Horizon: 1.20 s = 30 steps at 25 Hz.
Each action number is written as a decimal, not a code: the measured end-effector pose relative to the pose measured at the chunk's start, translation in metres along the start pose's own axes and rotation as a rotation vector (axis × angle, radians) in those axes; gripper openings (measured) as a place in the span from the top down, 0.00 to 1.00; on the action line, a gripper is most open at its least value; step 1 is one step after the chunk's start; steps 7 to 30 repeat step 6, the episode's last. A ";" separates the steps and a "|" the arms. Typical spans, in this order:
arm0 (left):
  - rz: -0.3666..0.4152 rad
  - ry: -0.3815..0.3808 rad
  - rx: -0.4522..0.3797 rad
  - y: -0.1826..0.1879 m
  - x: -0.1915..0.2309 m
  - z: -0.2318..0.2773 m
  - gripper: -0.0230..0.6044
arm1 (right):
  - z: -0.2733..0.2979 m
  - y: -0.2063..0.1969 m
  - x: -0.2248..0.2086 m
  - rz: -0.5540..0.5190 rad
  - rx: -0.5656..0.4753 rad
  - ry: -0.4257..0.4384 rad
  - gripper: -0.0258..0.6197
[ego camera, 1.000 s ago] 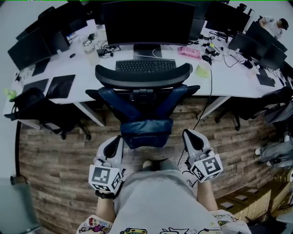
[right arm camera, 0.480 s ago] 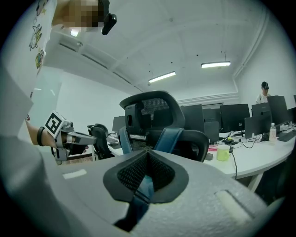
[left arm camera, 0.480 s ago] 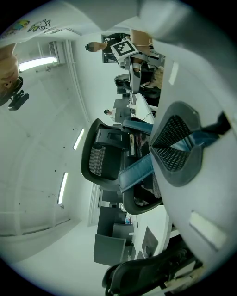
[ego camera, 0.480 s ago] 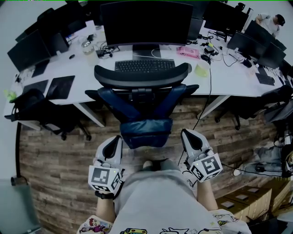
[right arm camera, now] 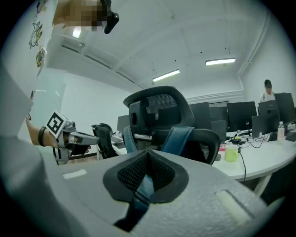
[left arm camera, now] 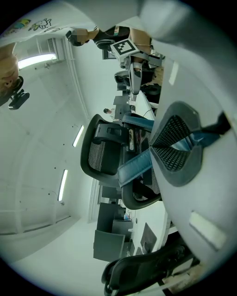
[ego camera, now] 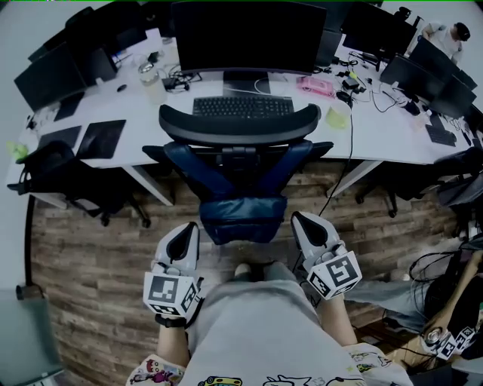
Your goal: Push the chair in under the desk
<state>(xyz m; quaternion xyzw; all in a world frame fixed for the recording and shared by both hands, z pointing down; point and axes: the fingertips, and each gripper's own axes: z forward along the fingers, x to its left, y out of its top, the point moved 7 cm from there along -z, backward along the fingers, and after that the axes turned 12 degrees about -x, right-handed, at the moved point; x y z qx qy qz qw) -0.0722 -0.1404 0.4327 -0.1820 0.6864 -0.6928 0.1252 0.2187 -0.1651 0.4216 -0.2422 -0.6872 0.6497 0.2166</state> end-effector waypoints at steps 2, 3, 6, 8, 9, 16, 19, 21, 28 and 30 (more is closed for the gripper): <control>-0.003 0.007 0.003 0.001 0.001 0.002 0.95 | 0.004 -0.002 -0.001 0.004 -0.001 0.007 0.96; -0.004 0.009 0.002 -0.001 0.003 0.002 0.95 | 0.006 -0.002 -0.002 0.005 -0.001 0.009 0.96; -0.006 0.011 -0.002 -0.006 0.007 0.005 0.95 | 0.012 -0.001 -0.004 0.003 0.004 0.012 0.96; -0.006 0.011 -0.002 -0.006 0.007 0.005 0.95 | 0.012 -0.001 -0.004 0.003 0.004 0.012 0.96; -0.006 0.011 -0.002 -0.006 0.007 0.005 0.95 | 0.012 -0.001 -0.004 0.003 0.004 0.012 0.96; -0.006 0.011 -0.002 -0.006 0.007 0.005 0.95 | 0.012 -0.001 -0.004 0.003 0.004 0.012 0.96; -0.006 0.011 -0.002 -0.006 0.007 0.005 0.95 | 0.012 -0.001 -0.004 0.003 0.004 0.012 0.96; -0.006 0.011 -0.002 -0.006 0.007 0.005 0.95 | 0.012 -0.001 -0.004 0.003 0.004 0.012 0.96; -0.006 0.011 -0.002 -0.006 0.007 0.005 0.95 | 0.012 -0.001 -0.004 0.003 0.004 0.012 0.96; -0.006 0.011 -0.002 -0.006 0.007 0.005 0.95 | 0.012 -0.001 -0.004 0.003 0.004 0.012 0.96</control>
